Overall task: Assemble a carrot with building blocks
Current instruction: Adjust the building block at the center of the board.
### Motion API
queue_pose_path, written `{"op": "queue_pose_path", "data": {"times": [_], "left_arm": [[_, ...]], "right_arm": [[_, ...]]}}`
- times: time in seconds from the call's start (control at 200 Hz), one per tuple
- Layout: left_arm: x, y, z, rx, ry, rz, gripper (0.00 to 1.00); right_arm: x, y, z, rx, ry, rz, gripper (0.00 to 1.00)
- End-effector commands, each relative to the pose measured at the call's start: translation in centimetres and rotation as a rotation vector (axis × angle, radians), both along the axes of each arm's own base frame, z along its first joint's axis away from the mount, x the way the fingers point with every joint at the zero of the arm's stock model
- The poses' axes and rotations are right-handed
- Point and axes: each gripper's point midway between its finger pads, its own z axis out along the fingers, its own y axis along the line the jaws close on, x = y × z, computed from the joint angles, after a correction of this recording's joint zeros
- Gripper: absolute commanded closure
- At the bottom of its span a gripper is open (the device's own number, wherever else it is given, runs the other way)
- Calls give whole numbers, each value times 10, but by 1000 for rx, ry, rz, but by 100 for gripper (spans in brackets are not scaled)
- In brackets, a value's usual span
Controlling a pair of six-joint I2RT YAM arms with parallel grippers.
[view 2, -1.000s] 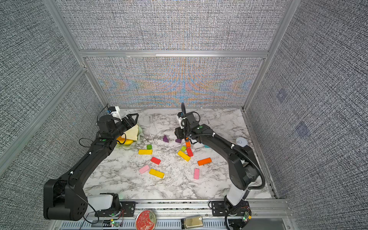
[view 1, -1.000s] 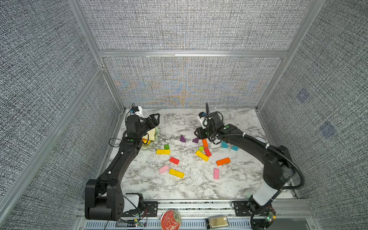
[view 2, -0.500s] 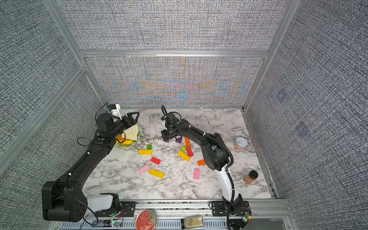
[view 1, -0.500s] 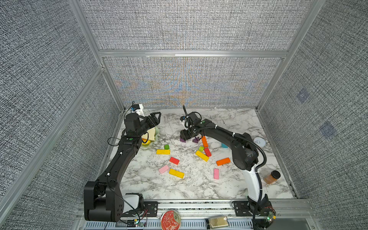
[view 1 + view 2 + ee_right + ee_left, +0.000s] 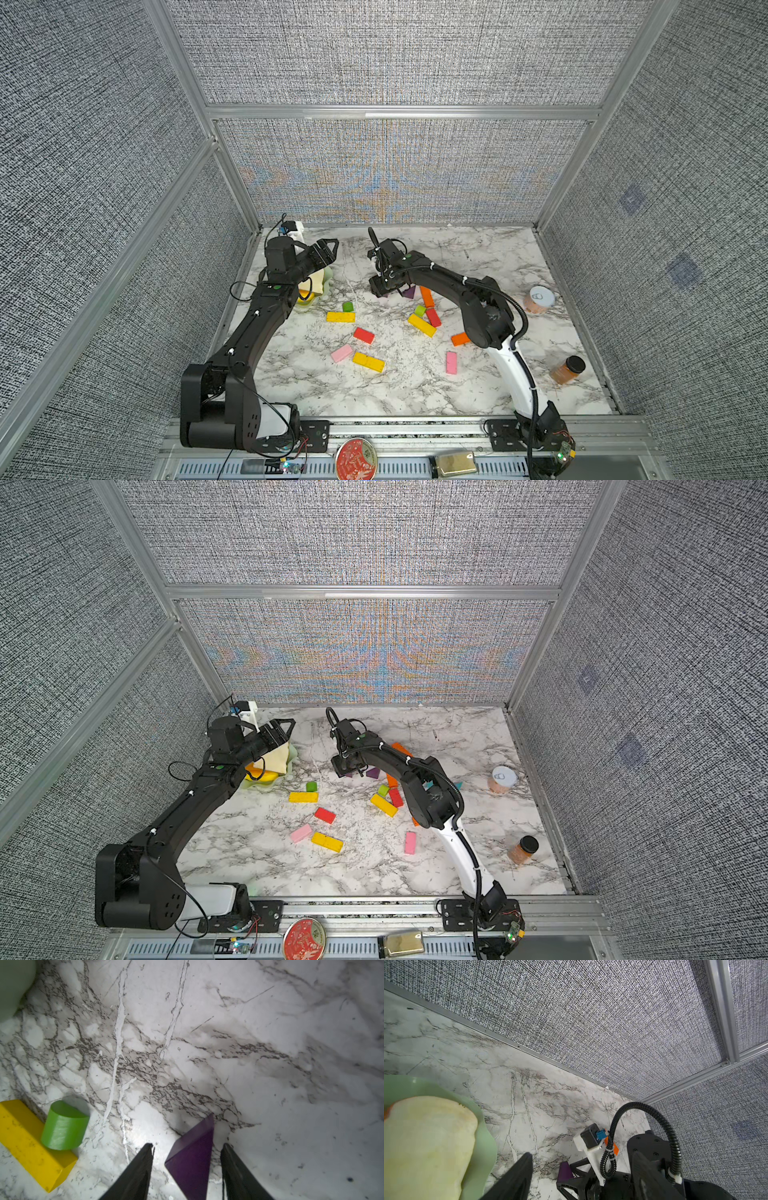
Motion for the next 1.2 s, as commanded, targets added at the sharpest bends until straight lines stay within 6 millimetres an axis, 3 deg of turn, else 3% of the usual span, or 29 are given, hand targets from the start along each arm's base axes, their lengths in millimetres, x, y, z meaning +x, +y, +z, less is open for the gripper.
{"op": "queue_pose_path", "data": {"times": [0.0,0.395,0.745,1.046,1.191], "left_arm": [[1,-2,5,-13,-16,-10,23],[1,-3,3,-15,-12,-14,23],[2,-4,3,-19,-12,-22,23],[1,-6,5,-26,-22,-33,23],[1,-6,5,-26,-25,-37,23]], "right_arm": [[-1,-2,-4,-30,-4,7,48],[-11,10,-9,-65,-22,63,63],[-22,29,-10,-56,-43,155,67],[-25,32,-9,-64,-58,206,66],[-27,35,-1,-44,-58,210,54]]}}
